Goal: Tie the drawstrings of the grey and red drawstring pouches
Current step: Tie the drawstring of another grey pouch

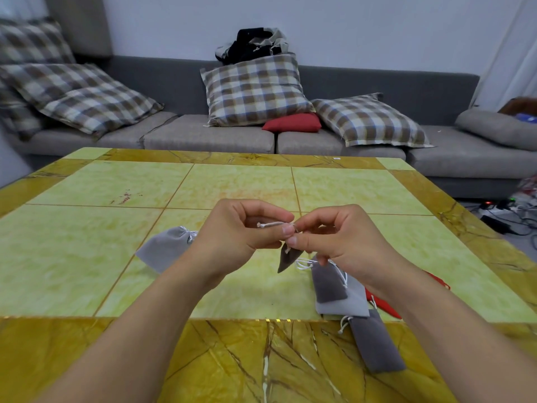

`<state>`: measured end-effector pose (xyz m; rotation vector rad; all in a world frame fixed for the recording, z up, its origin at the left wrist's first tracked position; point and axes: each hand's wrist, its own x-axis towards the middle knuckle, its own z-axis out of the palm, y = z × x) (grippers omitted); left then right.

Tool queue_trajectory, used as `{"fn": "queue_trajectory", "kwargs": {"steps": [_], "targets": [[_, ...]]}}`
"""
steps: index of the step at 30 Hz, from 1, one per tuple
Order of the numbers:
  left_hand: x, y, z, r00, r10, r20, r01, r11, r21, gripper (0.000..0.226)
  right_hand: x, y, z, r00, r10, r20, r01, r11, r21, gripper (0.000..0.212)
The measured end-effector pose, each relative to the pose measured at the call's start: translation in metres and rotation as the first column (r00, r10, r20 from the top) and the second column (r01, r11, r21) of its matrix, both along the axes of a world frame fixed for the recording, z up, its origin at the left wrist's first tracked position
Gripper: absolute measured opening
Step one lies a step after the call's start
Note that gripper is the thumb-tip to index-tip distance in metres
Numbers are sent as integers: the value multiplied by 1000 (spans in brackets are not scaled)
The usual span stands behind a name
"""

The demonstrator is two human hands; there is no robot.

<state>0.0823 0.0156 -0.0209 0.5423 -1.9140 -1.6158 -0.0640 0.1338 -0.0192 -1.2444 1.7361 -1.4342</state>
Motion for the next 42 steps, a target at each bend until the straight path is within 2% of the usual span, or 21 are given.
{"fn": "queue_trajectory", "kwargs": {"steps": [4,13,16,21,23,27,31,34,36,39,42], "targets": [[-4,1,-2,997,73,-41,-80,974,-212,13,0,-1,-1,999,-2,34,3,1000,-8,9],[-6,4,-7,975,192,-108,-220,869,-444,15,1,-4,-5,999,-38,37,41,995,-88,2],[-6,5,-5,981,151,-118,-185,905,-383,10,1,-3,-5,998,-31,51,36,994,-106,2],[-2,-1,0,996,39,-81,-49,991,-127,17,2,-5,-6,995,-27,94,37,994,-102,3],[-2,-2,-1,996,40,-77,-50,990,-135,18,3,-5,-7,995,-33,98,42,995,-91,3],[-6,1,-4,985,141,-98,-165,936,-311,14,3,-5,-8,993,-41,112,54,993,-107,3],[-8,6,-6,955,243,-167,-292,865,-409,19,1,-7,-8,960,-18,278,53,992,-118,13],[-9,11,-6,942,273,-196,-333,837,-434,15,0,-7,-9,932,-13,362,55,993,-105,10],[-10,15,-6,938,273,-212,-338,853,-399,13,-2,-7,-11,905,5,425,38,995,-92,14],[-14,19,-3,943,227,-244,-288,922,-257,10,-4,-7,-10,865,61,497,-40,998,-53,33],[-14,20,-1,942,200,-269,-244,960,-138,10,-7,-3,-8,844,144,516,-153,988,-26,34]]}}
